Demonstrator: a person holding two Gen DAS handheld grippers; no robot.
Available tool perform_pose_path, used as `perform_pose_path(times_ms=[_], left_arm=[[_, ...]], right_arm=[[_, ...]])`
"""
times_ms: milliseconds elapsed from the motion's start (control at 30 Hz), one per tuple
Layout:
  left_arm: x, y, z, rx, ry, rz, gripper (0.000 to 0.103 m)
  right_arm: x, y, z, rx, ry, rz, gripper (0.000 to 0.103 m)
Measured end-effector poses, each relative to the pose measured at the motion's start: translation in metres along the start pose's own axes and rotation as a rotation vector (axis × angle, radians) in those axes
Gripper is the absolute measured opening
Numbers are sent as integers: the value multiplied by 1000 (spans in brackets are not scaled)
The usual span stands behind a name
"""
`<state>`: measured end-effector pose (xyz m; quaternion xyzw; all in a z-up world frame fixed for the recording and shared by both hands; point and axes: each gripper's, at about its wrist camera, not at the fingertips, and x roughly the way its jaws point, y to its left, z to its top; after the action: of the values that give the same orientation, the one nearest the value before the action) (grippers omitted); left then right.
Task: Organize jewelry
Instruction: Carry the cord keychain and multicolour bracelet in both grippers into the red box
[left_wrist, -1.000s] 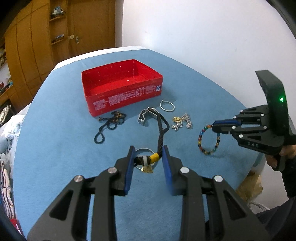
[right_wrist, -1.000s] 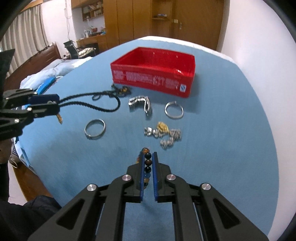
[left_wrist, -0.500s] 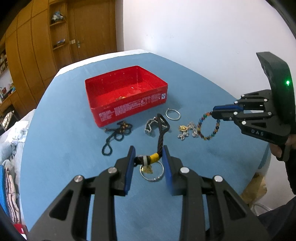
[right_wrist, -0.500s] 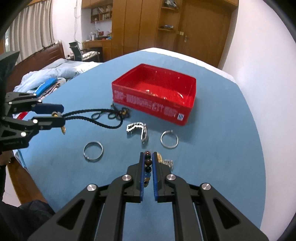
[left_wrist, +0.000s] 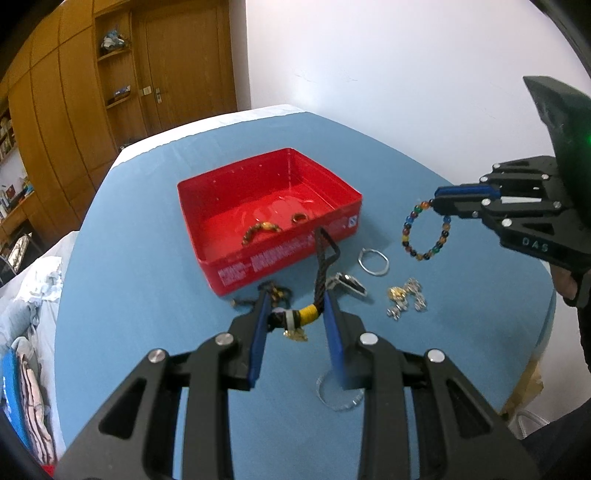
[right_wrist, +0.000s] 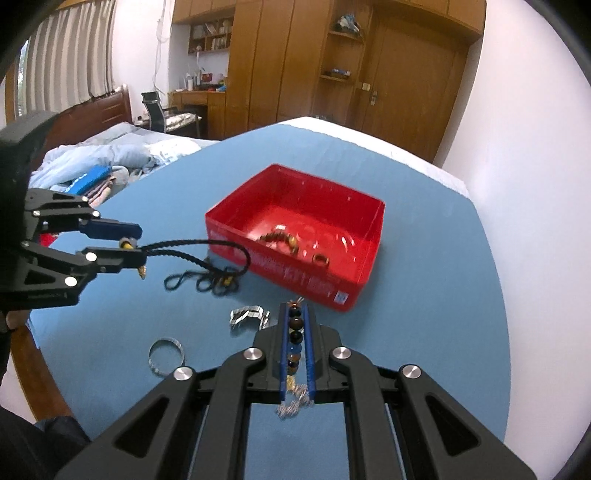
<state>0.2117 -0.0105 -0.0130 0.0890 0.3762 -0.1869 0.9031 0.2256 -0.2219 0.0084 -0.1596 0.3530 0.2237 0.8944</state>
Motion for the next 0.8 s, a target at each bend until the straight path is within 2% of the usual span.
perform_pose_path(times_ms=[367,600,800], left_arm=[[46,48,68,-4,-4,5,28],[102,70,102,-13,37,8,28],[157,78,108,-28,108,-13,28]], right_arm=[[46,-32,69,8,-6,25,7],[121,-48,99,38,69,44,7],[200,-61,97,73,174,51,7]])
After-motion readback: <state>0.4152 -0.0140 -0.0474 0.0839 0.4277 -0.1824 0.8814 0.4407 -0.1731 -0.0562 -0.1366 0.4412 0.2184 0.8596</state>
